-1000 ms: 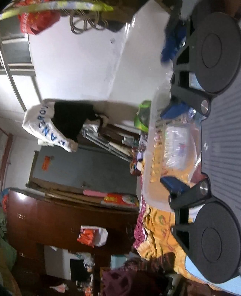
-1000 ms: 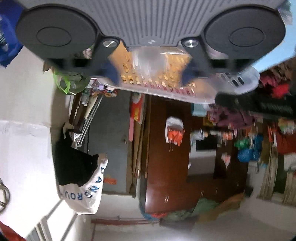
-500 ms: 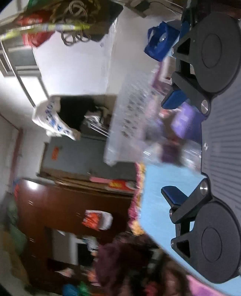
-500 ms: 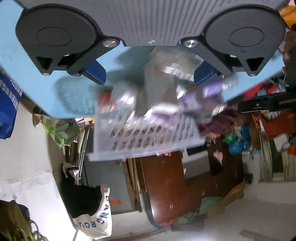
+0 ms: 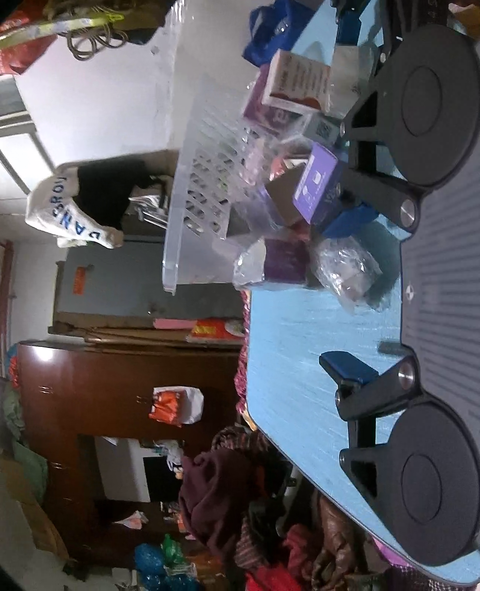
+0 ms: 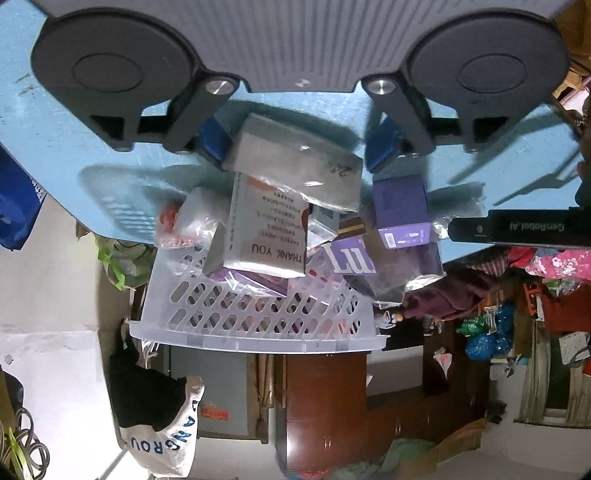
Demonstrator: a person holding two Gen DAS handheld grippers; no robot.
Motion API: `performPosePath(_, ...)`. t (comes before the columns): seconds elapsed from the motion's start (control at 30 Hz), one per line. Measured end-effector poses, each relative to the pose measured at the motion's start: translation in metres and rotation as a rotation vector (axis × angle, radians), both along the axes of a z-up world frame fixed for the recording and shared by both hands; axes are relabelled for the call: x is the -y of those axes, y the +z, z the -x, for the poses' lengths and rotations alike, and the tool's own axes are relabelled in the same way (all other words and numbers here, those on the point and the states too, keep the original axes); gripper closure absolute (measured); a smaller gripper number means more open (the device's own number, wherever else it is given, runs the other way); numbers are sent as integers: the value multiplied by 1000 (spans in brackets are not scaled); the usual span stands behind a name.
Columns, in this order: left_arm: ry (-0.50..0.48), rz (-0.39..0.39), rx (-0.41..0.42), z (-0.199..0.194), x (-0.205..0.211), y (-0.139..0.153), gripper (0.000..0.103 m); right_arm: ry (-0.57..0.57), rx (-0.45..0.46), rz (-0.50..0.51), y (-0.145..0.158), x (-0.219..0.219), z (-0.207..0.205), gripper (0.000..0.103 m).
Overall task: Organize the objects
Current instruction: 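Grasp a clear plastic bag with the left tool while the right tool grasps a labelled clear bag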
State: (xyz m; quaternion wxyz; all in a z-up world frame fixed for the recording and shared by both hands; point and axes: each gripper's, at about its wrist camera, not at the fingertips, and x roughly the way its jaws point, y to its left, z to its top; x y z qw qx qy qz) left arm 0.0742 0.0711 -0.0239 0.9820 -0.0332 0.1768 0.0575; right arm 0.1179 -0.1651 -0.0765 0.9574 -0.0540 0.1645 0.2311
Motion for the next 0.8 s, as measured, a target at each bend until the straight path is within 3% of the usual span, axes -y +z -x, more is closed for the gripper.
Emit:
performPosePath(0.1,-24,-61,-53,-6,7,0,45,9,11,3,0,1,2,24)
performPosePath(0.17,-43,-105,-59,-5,13,-1,45,21,9,-17,0,5,3,24)
performPosePath(0.27,-75,-104,-48,-2,15,-1,49,28,10,-43,2,11,6,24)
performPosePath(0.33,-92,-88,-27,1,14,-2,60,27,16,-48,3,15,8,24)
performPosePath(0.8,-152,-61,35,22,19,-8,60,-14,59,-120,15,51,12,24)
